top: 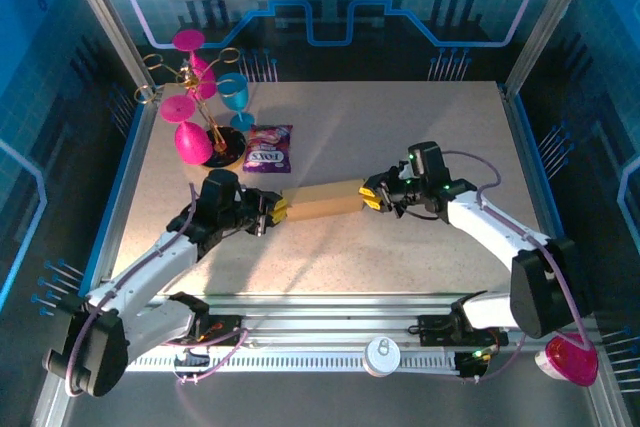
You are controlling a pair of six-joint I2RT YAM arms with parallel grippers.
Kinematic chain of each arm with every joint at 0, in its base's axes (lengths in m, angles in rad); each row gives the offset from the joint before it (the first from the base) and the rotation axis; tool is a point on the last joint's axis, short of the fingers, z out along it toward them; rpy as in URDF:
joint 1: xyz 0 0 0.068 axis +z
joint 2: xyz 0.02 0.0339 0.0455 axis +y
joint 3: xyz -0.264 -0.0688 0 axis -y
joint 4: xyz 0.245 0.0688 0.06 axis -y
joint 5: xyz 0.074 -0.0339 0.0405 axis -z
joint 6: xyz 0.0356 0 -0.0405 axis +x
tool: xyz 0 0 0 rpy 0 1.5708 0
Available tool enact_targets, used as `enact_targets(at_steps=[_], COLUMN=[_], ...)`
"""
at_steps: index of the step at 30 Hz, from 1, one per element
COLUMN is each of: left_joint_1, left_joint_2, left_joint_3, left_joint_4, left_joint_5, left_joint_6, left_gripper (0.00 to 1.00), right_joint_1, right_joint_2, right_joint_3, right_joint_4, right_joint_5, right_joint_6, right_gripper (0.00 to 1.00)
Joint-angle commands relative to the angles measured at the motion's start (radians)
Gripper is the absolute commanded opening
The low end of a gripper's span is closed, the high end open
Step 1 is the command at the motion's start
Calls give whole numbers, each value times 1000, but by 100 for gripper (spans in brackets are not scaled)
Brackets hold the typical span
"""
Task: Fold the paper box
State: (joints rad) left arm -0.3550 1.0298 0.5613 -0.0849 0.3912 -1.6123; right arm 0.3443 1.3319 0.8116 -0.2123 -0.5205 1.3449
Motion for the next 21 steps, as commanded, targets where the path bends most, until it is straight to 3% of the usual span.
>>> enact_targets(at_steps=[1,9,12,15,16,17,18,19,21], left_joint_1=[-34,-102,-102,-101,-101,-101,-100,-94,-61], left_joint_2=[-33,-67,-85,-102,-113,-130,-148,-170,-214], left_joint_3=[-50,-140,-94,39,92,133,160,183,204], left_joint_4=[-103,-129,-188,-346,-417,-475,-502,-537,-588], left_joint_5=[12,-18,-51,-133,-181,-230,-268,-309,-359], left_joint_6=[40,52,92,208,262,311,346,381,420], left_gripper=[26,34,35,39,44,62,97,99,99], right_joint_1=[-20,-30,-33,-33,-33,-34,-33,-34,-34], right_joint_2=[-53,-165,-194,-227,-240,-251,-266,-286,-332], right_joint_3=[-17,-138,-101,11,55,99,126,150,187], right_joint_4=[-186,-310,-353,-461,-498,-526,-542,-550,-569], right_joint_5=[-3,49,101,235,292,353,401,456,568], right_joint_6=[-164,-282,-302,-372,-401,-430,-453,-479,-517], right_gripper=[27,31,35,43,47,52,60,100,100])
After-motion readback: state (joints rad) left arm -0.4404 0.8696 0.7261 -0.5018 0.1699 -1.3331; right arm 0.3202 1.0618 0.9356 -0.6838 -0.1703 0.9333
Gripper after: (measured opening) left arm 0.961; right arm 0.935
